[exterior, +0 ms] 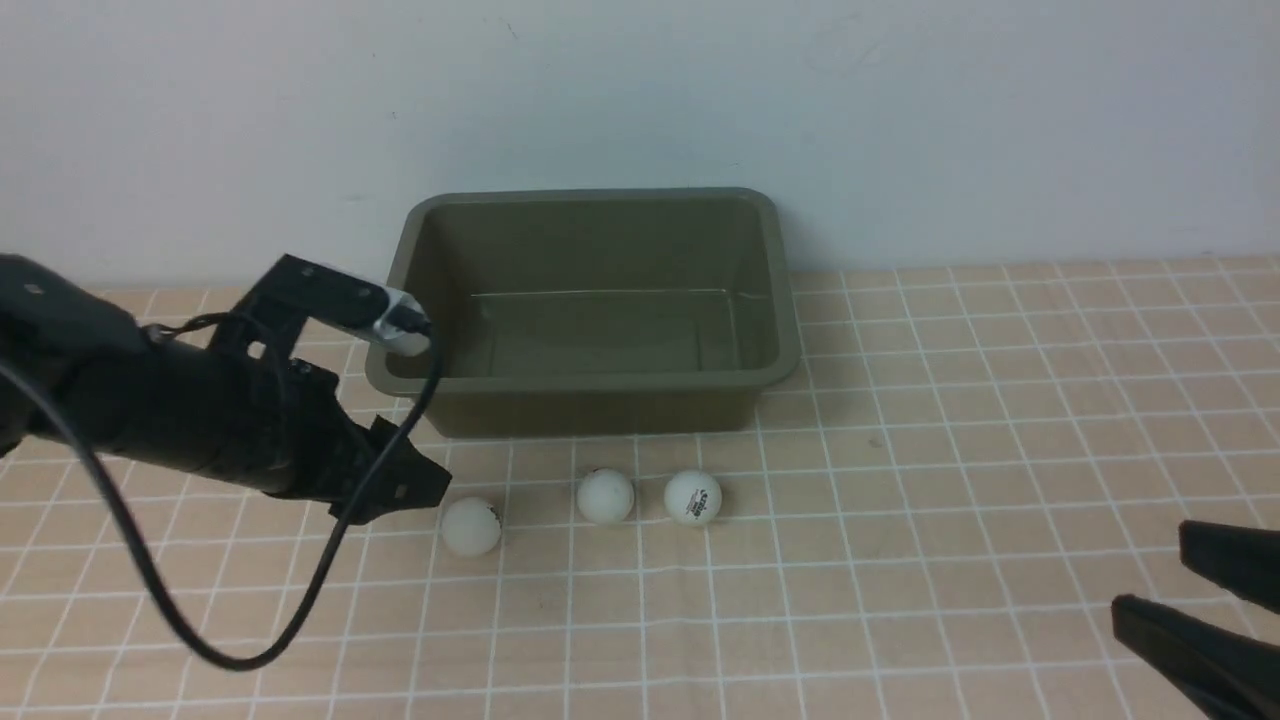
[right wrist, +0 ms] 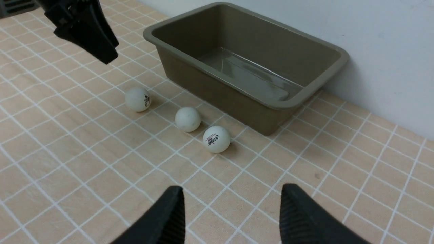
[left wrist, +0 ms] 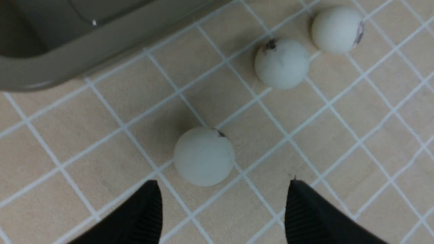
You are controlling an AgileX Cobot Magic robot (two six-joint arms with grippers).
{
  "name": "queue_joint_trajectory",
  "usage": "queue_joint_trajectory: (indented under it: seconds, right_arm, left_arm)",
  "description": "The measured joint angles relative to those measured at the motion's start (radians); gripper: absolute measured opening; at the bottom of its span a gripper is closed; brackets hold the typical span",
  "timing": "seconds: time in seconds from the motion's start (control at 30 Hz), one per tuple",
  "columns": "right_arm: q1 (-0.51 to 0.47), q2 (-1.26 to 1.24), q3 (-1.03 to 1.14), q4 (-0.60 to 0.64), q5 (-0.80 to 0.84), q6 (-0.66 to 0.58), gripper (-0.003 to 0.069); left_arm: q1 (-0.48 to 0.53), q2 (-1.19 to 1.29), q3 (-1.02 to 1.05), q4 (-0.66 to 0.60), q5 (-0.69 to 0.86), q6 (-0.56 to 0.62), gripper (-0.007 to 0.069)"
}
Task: Put the table tennis balls into the box on the light coffee tablecloth.
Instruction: 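Reach for and grasp a ping pong ball on the table beside the basket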
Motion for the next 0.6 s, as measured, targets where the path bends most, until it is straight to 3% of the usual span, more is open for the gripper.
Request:
queue_joint_trajectory:
  seconds: [0.2, 0.4, 0.6]
  right_arm:
    - [0.000, 0.003, 0.000, 0.006, -0.014, 0.000, 0.0358]
    - [0.000, 0.003, -0.001, 0.006, -0.022, -0.002, 0.0358]
    - [0.000, 0.003, -0.001, 0.006, -0.023, -0.003, 0.0358]
  left_arm:
    - [-0.068, 0.117, -0.062, 0.165, -0.014, -0.197, 0.0407]
    - [-0.143, 0.162, -0.081, 0.175, -0.117, -0.219, 0.0407]
    - [-0.155, 0.198, -0.081, 0.180, -0.159, -0.222, 0.0407]
